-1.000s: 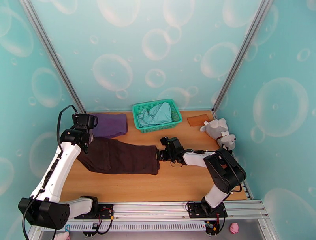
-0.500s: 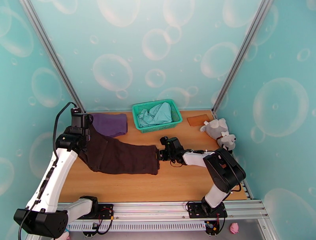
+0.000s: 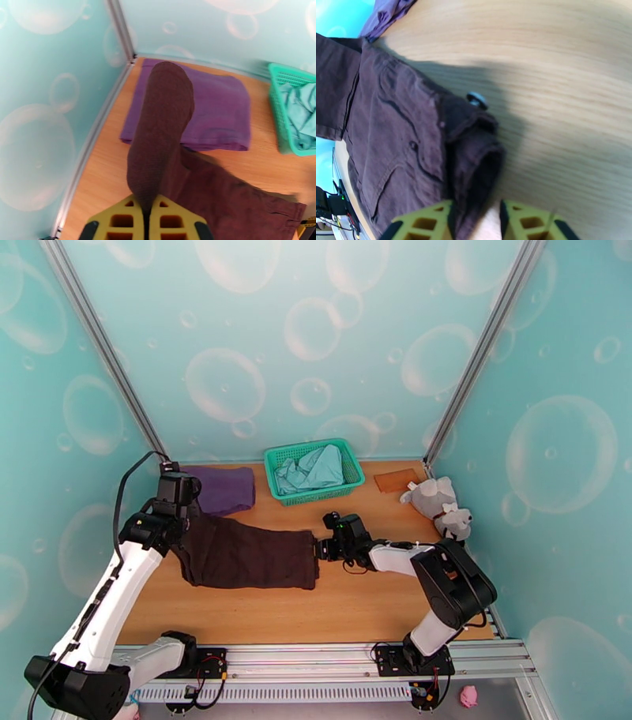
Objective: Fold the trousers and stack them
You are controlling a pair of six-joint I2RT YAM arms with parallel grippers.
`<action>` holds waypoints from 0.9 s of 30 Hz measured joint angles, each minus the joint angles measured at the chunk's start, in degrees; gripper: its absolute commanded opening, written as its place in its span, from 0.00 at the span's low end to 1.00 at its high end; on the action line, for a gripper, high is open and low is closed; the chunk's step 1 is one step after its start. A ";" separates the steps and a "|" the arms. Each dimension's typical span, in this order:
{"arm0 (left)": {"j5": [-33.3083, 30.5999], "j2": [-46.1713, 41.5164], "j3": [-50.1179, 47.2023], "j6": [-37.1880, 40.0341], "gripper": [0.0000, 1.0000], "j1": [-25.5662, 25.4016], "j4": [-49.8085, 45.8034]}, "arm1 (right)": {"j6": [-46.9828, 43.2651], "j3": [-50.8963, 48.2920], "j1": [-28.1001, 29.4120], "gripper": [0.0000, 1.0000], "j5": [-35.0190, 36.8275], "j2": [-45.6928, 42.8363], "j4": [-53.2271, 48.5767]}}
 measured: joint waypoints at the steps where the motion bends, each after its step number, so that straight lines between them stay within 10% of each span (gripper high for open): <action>1: 0.35 0.28 0.00 -1.27 0.00 -1.31 -0.04 | 0.15 -0.39 -0.55 0.38 -0.20 -0.46 0.17; 19: -5.11 12.90 -4.39 -30.51 0.00 -27.87 3.26 | 1.29 -1.25 1.09 0.31 -4.46 0.74 3.50; 27: -8.72 16.85 -4.39 -36.26 0.00 -31.58 3.56 | 1.25 1.14 2.47 0.22 -4.48 3.93 1.14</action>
